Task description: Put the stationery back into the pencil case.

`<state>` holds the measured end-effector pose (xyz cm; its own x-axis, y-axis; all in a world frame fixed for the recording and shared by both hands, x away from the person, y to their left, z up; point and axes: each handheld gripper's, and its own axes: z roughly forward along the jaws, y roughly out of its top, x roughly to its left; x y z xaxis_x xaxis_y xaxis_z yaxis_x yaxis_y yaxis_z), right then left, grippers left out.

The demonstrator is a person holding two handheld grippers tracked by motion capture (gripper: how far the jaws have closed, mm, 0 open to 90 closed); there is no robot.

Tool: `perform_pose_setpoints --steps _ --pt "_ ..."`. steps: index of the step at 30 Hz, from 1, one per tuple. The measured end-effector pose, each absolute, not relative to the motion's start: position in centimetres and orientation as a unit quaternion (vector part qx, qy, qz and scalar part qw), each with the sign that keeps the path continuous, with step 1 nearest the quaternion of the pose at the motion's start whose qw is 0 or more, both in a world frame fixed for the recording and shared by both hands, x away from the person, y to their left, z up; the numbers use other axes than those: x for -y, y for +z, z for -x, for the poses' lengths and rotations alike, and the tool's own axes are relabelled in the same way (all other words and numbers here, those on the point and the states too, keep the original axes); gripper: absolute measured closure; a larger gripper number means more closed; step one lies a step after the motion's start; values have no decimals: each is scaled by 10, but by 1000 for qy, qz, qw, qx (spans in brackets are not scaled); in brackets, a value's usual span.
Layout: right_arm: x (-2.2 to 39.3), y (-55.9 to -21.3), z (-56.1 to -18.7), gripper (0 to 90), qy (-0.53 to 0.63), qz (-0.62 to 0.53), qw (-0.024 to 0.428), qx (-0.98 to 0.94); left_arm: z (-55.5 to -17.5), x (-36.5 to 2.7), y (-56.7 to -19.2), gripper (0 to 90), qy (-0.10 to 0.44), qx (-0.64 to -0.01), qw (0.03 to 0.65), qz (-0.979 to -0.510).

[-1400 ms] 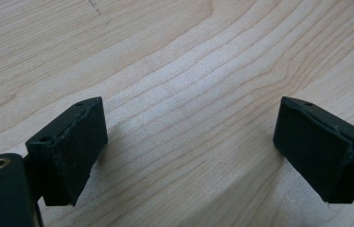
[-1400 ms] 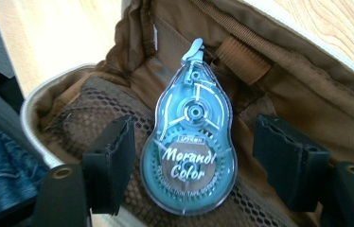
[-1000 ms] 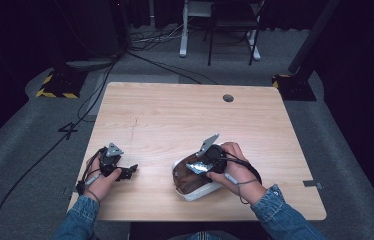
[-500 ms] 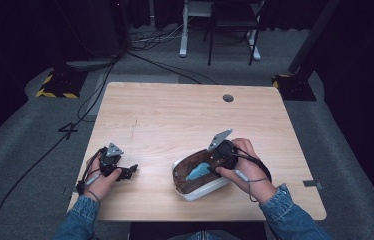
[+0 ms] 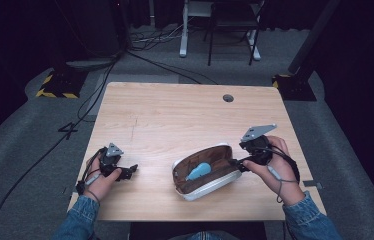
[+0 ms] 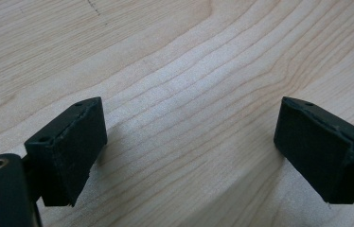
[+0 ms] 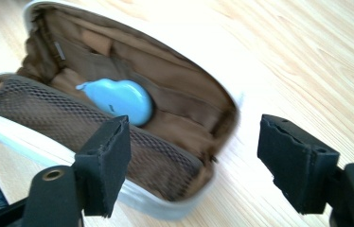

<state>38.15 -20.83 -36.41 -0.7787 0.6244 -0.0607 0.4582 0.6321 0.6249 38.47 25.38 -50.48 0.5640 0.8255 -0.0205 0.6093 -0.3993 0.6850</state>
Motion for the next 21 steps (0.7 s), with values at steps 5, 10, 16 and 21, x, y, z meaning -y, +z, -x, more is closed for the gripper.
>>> perform_pose_setpoints --steps 5,10,16,21 --pt "229 -364 -382 260 312 -326 146 -880 -385 -254 -505 105 164 -437 331 -820" --pt "259 -369 -383 250 323 -362 158 -860 -385 -254 -505 105 162 -437 330 -821" --pt "287 -381 -384 225 314 -399 176 -844 -384 -254 -505 105 161 -438 330 -821" --pt "307 -396 -386 212 305 -427 185 -831 -384 -254 -505 105 162 -438 330 -821"
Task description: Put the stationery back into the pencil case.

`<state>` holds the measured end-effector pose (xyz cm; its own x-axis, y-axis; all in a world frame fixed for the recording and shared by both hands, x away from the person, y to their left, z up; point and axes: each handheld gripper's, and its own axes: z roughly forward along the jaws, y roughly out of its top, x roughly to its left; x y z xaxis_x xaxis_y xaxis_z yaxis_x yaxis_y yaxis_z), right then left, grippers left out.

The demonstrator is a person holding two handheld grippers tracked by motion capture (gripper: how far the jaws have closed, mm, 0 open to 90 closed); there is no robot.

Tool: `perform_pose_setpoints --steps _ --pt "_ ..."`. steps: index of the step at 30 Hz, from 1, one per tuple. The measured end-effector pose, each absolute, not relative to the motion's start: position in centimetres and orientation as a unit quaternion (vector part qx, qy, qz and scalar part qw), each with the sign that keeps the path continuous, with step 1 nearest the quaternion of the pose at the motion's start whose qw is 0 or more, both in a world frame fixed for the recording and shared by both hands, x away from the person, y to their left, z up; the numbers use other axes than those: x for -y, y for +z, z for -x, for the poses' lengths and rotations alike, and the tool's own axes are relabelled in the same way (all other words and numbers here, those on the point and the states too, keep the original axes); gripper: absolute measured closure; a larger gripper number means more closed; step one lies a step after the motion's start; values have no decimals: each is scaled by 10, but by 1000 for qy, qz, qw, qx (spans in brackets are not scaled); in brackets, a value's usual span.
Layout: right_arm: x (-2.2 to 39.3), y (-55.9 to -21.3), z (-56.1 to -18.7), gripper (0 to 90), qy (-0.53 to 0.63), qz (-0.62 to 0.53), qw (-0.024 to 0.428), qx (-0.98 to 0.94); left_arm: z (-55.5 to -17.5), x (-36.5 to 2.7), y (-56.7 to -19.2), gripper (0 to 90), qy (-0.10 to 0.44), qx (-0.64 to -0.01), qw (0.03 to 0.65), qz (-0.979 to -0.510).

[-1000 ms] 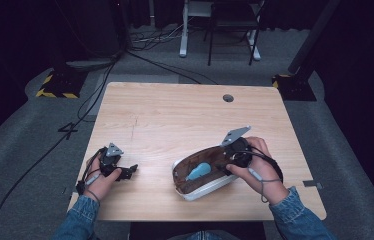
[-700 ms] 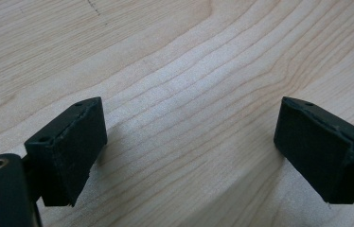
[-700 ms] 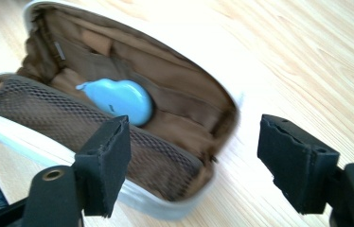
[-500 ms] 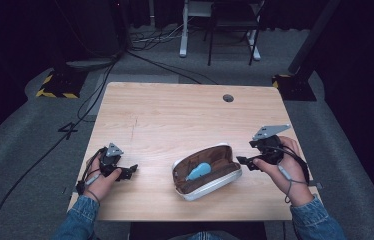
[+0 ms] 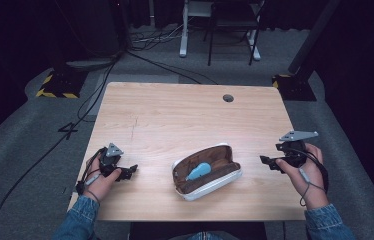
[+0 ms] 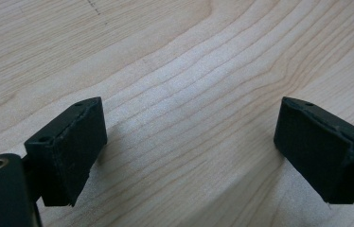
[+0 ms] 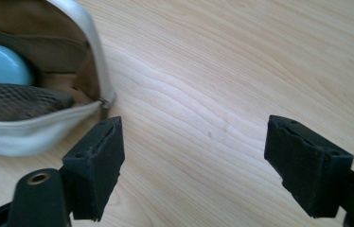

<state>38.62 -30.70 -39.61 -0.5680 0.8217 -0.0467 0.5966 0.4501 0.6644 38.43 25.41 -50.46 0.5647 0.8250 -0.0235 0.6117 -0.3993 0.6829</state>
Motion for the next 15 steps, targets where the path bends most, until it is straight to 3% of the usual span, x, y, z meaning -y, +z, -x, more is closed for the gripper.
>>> perform_pose_setpoints --steps 15 --pt "350 -460 -389 173 316 -486 181 -794 -382 -255 -505 105 163 -438 332 -819"
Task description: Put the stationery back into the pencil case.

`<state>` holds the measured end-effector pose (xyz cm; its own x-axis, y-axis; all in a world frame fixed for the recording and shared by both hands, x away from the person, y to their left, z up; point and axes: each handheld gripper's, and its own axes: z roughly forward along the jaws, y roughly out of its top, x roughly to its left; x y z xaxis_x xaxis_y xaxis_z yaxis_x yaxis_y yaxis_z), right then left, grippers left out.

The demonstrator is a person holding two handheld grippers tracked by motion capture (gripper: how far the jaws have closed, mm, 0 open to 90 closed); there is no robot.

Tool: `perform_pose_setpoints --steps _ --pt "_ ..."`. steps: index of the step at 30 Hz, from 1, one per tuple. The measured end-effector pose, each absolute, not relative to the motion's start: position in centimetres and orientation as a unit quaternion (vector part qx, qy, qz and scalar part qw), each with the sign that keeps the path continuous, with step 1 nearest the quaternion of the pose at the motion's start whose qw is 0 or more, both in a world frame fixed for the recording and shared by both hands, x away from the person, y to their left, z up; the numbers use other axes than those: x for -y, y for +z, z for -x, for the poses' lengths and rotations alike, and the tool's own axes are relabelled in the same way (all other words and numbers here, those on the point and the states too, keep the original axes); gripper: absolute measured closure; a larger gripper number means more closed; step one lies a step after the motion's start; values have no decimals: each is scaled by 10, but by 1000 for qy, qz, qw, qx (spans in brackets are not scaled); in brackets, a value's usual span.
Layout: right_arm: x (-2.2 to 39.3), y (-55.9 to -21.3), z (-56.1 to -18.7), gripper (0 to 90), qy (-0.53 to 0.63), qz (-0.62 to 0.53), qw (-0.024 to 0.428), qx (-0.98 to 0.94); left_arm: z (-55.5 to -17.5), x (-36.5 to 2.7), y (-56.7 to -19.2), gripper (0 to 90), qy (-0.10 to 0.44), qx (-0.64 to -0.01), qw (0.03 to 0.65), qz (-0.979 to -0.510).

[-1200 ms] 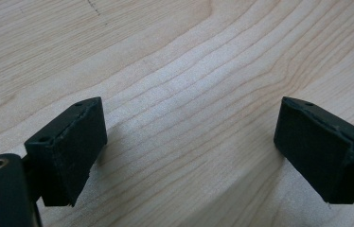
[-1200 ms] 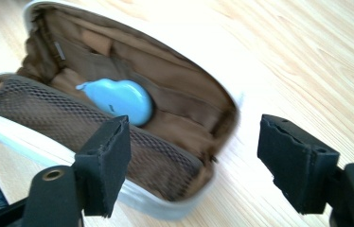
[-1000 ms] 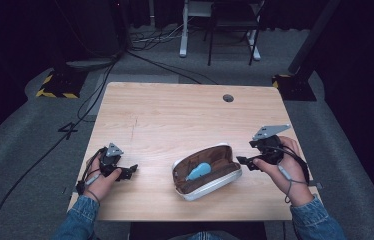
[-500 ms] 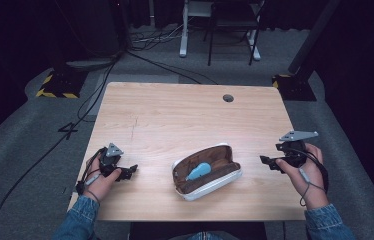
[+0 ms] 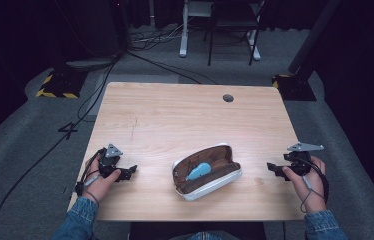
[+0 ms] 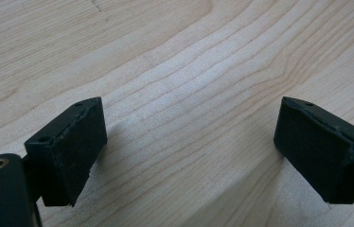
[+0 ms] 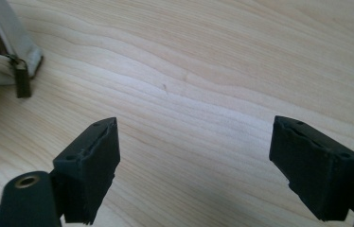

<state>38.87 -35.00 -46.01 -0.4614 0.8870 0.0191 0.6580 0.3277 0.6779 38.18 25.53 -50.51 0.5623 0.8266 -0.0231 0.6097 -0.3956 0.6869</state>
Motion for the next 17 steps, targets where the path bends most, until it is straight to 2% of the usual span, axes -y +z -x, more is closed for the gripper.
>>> perform_pose_setpoints --steps 12,14,17 --pt "359 -496 -383 169 311 -498 191 -787 -381 -255 -505 105 163 -439 331 -819" --pt "359 -501 -381 122 323 -498 209 -777 -382 -255 -505 104 163 -437 331 -820" --pt "358 -505 -380 116 334 -501 220 -768 -382 -255 -505 103 163 -436 329 -821"
